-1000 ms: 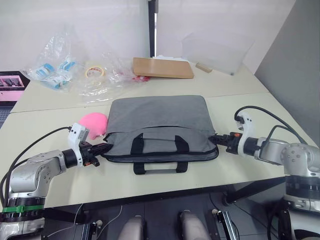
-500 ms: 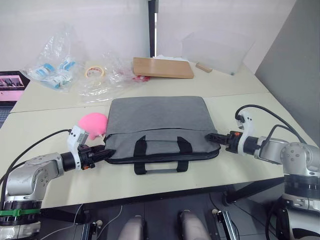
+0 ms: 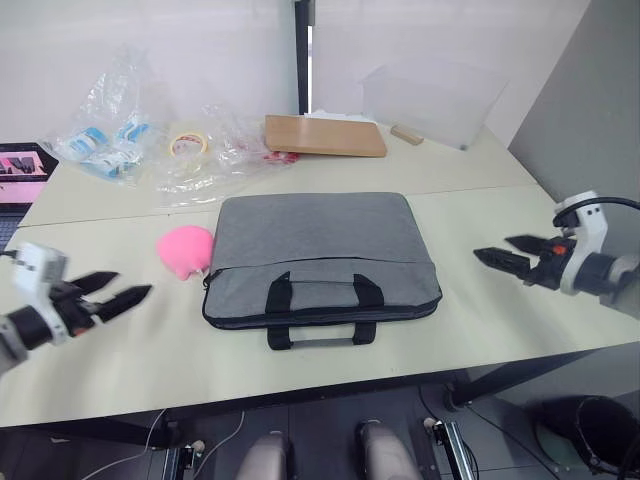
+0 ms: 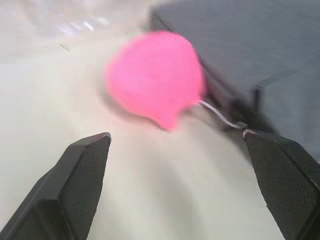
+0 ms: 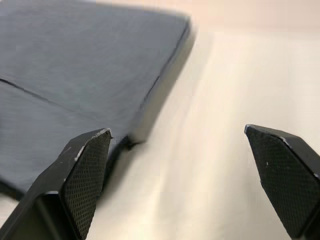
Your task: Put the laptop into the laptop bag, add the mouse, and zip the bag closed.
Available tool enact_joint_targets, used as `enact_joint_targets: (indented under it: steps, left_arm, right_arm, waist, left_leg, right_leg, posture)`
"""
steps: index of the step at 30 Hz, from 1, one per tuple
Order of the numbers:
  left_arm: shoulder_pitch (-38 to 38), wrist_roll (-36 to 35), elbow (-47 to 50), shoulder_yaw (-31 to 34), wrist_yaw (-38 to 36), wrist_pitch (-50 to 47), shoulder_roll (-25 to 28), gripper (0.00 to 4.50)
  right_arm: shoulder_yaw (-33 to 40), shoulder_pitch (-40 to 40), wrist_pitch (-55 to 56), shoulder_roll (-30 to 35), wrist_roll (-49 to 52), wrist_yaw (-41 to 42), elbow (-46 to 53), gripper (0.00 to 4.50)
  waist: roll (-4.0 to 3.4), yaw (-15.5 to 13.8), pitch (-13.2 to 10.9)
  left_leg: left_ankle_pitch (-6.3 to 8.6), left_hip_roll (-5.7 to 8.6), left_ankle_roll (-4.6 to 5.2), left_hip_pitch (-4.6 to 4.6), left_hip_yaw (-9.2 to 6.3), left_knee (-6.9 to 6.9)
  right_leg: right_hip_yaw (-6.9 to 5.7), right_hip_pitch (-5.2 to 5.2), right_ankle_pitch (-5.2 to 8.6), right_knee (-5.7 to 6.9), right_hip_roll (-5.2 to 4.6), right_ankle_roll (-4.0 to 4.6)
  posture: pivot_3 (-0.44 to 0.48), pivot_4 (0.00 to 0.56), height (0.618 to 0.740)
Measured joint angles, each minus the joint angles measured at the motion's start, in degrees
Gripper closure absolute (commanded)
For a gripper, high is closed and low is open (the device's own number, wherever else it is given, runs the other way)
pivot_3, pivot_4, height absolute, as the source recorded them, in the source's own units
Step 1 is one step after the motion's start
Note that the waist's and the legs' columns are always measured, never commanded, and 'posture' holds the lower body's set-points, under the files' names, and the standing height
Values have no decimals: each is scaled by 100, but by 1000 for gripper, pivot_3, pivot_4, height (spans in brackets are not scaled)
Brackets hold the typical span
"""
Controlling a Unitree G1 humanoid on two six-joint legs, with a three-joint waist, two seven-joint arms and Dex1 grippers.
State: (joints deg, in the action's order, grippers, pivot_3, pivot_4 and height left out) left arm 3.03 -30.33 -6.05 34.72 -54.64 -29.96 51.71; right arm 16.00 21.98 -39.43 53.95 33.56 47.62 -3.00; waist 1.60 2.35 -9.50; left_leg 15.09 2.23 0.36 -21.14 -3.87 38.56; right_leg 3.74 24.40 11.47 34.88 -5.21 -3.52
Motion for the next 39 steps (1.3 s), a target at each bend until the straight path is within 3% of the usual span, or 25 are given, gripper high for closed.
enact_joint_targets:
  steps: [4,10,13,16,24,32,36,39]
  left_arm:
    - [154,731,-680,-229,338,832,207,18]
    - [282,1112,-991,-332,718,1213,207,18]
    - [514,932,-1384,-331,284,1245,245,18]
    - [898,801,-2090,-325,-96,1467,310,18]
    - [919,594,-2502,-187,-287,1628,268,18]
    - [624,232,-1742,-176,-421,1201,241,18]
    - [1295,86,-1487,-545,-495,707,250,18]
    - [2310,275,-1764,-1318,-639,556,232,18]
  right_arm:
    - [-404,41,1717,-33,-714,836,-420,0]
    - [-676,527,2063,112,-762,2107,-914,0]
    - [-733,931,2305,-8,-739,2643,-1001,0]
    - [-1008,1402,2302,-517,-508,3044,-800,0]
    - [-1431,2310,2027,-1695,-234,2869,-236,0]
    - [-1800,2484,2026,-2225,-317,2709,-93,0]
    - [-1850,2479,2045,-2270,-432,2712,-175,0]
    - [-1982,2439,2072,-2338,-550,2737,-283,0]
  waist:
    - [0,4,0]
    - [-1,-3,-1]
    - [-2,1,-1]
    - [-1,44,-1]
    - [-1,1,0]
    - [-1,-38,0]
    - [0,-84,0]
    - [0,-115,0]
  left_leg:
    - [0,0,0,0,0,-2]
    - [2,-3,-3,-2,-8,-2]
    - [3,-5,-4,0,-9,-2]
    - [3,-13,-5,3,-9,-3]
    - [16,-12,-21,-29,-22,-17]
    - [19,-9,-21,-44,-36,-23]
    - [14,-6,-28,-40,-39,-19]
    - [13,4,-30,-35,-25,-12]
  right_leg:
    - [0,3,-1,2,-1,1]
    - [0,8,-2,5,-4,3]
    - [-1,8,-2,6,0,3]
    - [-3,16,-5,12,6,7]
    - [-8,90,-36,36,-11,27]
    - [-24,99,-37,34,-15,29]
    - [-34,90,-38,34,-10,31]
    - [-37,84,-39,35,-1,32]
  posture:
    - [0,150,740]
    - [0,150,740]
    - [0,150,740]
    - [0,150,740]
    - [0,150,740]
    - [0,150,740]
    - [0,150,740]
    - [0,150,740]
